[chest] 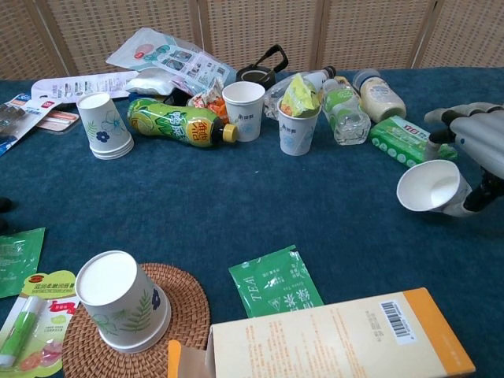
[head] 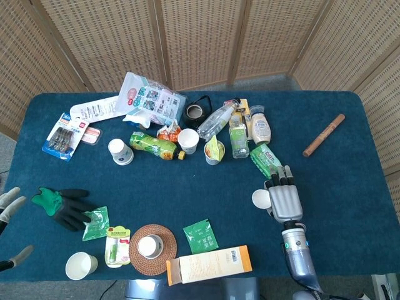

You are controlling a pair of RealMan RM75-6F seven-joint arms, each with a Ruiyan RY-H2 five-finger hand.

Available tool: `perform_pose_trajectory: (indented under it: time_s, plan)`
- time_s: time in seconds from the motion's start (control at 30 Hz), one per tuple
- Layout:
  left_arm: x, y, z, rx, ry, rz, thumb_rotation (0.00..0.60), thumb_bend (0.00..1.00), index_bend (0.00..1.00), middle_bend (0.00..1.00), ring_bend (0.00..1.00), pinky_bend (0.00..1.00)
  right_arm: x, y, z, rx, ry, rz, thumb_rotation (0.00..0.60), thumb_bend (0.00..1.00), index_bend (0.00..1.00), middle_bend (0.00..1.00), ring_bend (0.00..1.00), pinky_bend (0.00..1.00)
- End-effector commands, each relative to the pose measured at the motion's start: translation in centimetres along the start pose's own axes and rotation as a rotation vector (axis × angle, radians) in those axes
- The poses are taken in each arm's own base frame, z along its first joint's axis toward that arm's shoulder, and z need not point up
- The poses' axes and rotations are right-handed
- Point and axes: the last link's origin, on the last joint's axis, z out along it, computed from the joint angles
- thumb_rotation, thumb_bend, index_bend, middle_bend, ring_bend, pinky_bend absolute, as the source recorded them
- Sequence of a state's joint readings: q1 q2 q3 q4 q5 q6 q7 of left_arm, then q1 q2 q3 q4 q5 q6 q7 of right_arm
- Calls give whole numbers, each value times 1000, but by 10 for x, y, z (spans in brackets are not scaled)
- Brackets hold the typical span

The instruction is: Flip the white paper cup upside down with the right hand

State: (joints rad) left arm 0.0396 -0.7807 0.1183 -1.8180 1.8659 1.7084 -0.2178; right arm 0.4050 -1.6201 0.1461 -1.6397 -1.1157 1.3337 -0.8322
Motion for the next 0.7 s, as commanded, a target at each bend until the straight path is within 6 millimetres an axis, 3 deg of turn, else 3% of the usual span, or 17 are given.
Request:
perform_pose_trajectory:
  time_s: [0.03, 0.17, 0.33, 0.7]
  plan:
    - [-1, 0, 0, -2, -2, 1, 600, 272, 0, 0, 0, 0, 1, -7, 1, 7, -16, 11, 600, 194, 373, 0, 0, 0]
    - [-1, 1, 0, -5, -5, 2, 600, 272, 0, 0, 0, 0, 1, -10, 1, 16, -43, 40, 600, 179, 239, 0, 0, 0]
    - [0, 0, -1, -3, -2, 2, 600, 272, 0, 0, 0, 0, 3, -9, 1, 39, -61, 82, 600, 160, 187, 0, 0, 0]
    - [-1, 1, -1, -4, -5, 3, 600, 272, 0, 0, 0, 0, 7, 18, 1, 84, -126, 99, 600, 153, 177, 0, 0, 0]
